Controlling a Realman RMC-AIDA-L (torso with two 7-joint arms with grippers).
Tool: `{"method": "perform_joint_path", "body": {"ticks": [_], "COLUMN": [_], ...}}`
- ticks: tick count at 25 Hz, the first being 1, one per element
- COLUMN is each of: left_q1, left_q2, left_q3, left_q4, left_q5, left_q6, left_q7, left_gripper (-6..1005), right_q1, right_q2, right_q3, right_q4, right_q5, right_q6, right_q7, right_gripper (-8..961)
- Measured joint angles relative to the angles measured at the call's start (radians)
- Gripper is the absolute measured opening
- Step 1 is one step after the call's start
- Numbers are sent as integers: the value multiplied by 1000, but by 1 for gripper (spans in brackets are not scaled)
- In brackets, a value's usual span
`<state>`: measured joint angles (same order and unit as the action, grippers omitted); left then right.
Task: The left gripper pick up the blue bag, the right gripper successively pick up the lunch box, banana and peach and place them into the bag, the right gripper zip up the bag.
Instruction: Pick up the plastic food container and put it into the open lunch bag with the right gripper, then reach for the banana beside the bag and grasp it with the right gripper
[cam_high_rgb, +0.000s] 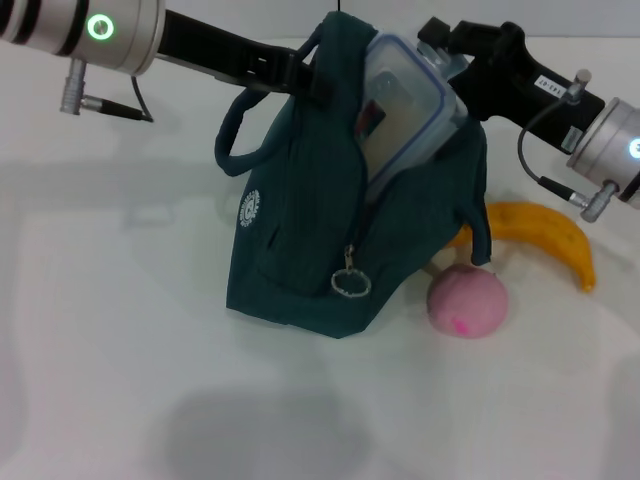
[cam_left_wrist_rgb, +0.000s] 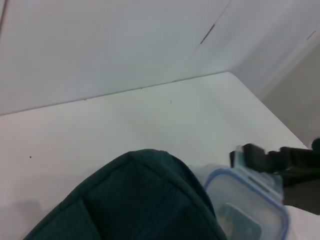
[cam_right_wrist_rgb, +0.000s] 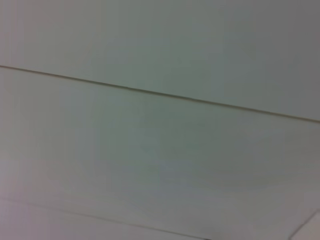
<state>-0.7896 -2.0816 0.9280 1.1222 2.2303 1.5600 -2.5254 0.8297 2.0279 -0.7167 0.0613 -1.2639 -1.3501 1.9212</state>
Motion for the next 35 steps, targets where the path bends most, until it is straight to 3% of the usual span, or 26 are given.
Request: {"method": "perform_joint_path", "body": {"ticks": [15,25,31,33,35], "left_q1": [4,10,13,14,19], "left_q2": [-2,-1,0,0,0], "left_q3": [2,2,-1,-3,-4], "left_q4": [-5,-13,-14,-15,-16], "left_q5": [-3,-3,-3,-1,0], "left_q6": [0,0,0,0,0], "left_q7": [16,16,17,17,17], "left_gripper": [49,49,49,49,49], "right_q1": [40,-14,-96,-142,-205], "right_q2": [0,0,0,-2,-3], "right_q3": [-9,-3,-7,-6,2], "right_q4": [-8,-46,-119,-158,-216], "right_q5": [-105,-105,-101,-101,-84], "right_q6": [70,22,-58,-121,-179], "right_q7": [-168,-290,-312,-338,-365], "right_gripper": [164,173,357,506,505]}}
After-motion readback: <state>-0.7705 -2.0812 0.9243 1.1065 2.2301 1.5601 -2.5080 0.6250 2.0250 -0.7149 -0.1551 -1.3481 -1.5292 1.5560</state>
